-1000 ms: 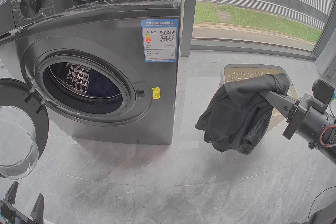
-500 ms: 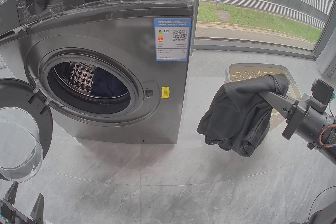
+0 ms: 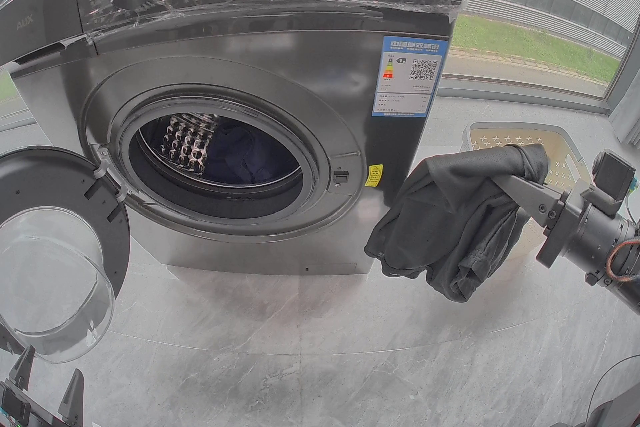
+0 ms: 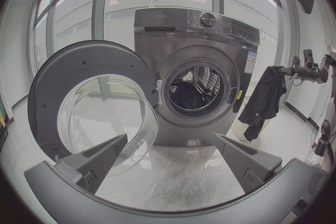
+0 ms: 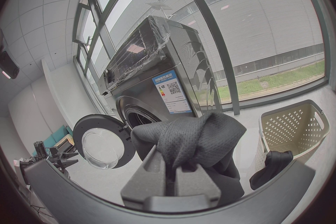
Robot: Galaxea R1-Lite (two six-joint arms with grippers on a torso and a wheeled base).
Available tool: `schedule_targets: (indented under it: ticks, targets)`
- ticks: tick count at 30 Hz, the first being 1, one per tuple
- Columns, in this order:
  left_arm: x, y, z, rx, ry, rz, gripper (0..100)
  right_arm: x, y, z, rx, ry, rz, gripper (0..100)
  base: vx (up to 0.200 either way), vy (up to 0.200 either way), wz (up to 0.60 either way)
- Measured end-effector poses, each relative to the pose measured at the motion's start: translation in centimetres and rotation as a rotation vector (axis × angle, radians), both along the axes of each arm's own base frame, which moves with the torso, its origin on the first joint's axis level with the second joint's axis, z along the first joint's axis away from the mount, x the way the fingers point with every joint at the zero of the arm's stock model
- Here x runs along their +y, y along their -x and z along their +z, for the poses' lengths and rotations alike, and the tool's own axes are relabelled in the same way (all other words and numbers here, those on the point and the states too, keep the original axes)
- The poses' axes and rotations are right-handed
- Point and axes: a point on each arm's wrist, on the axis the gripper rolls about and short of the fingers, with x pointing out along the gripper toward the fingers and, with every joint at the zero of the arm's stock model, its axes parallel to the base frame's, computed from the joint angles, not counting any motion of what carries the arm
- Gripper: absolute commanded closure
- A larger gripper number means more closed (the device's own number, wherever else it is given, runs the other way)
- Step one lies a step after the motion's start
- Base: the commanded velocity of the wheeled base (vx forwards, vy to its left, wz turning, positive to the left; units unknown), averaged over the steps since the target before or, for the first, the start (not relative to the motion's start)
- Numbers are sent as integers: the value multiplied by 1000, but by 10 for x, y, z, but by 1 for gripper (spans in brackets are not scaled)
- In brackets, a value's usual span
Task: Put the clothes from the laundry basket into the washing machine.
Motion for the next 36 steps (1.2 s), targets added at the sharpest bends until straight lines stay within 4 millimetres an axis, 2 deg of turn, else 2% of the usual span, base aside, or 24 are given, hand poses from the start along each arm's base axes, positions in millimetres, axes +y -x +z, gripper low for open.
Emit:
schedule_targets:
  ticks: [8, 17, 36]
  targets:
    - [0, 0, 0, 0, 0, 0, 0, 0, 0, 0, 0, -1, 0, 100, -200, 0, 0]
    - [0, 0, 0, 0, 0, 0, 0, 0, -1, 1, 2, -7, -1, 100, 0, 0, 0]
    - [0, 0, 0, 0, -1, -1, 0, 0, -1, 1, 0, -9, -1, 100, 0, 200, 0]
